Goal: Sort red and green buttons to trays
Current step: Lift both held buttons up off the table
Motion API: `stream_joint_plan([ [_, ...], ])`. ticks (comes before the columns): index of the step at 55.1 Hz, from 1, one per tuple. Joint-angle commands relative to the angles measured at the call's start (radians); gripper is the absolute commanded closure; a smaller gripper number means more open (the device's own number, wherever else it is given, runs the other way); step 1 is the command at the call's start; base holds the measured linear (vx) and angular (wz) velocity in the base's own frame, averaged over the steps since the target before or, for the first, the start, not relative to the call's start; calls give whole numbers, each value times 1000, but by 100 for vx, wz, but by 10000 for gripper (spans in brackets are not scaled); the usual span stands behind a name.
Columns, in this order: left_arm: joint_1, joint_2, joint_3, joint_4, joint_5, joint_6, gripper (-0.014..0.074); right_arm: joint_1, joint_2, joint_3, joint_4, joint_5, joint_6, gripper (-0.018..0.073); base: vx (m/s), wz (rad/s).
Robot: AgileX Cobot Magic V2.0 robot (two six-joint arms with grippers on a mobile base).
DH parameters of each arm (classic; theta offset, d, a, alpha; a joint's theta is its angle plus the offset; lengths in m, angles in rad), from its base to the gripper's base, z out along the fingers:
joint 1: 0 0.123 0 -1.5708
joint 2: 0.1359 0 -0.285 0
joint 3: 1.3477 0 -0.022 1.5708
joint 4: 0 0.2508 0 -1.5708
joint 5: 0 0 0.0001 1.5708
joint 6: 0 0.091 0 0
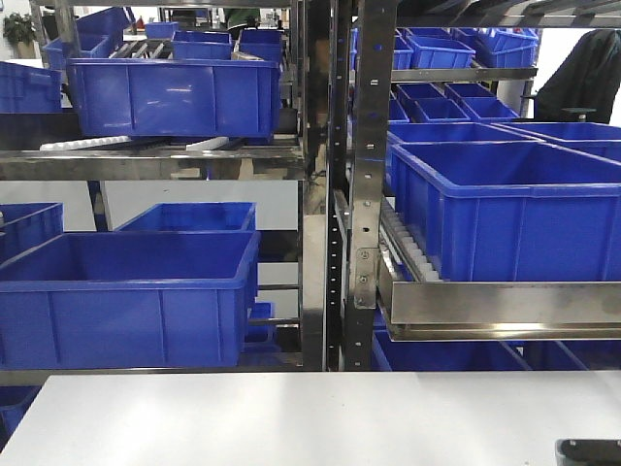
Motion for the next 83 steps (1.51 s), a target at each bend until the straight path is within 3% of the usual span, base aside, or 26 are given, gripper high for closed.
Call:
stream_joint_plan([
  [1,-2,-31,-16,49,-99,-118,599,-2,-98,-21,-8,-38,-4,574,0,0],
  [4,-2,-31,-16,71,-99,-163,599,-2,-141,-21,-15,-56,-14,573,0,0],
  [12,-3,-49,-16,146,-133,-181,599,-2,-277,-21,-13,-92,-31,571,0,0],
  [22,-3,-174,-16,125,-131,-185,596,-2,-425,-21,13,-86,-58,571,0,0],
  [28,-3,-293,-16,103,-96,-233,596,-2,-520,-21,19,-129,-99,571,0,0],
  [35,-3,-445,-44,119,34,-277,596,16,-618,-21,41,-193,-105,571,0,0],
  [46,-12,-692,-195,169,361,-309,596,201,-703,-21,9,-206,-98,569,0,0],
  [53,-41,-800,-292,222,510,-336,596,266,-717,-39,7,-221,-93,568,0,0],
  [65,-86,-903,-376,224,590,-339,596,276,-762,-96,7,-215,-94,568,0,0],
  [83,-140,-1040,-380,223,667,-339,596,276,-835,-96,7,-206,-94,568,0,0],
])
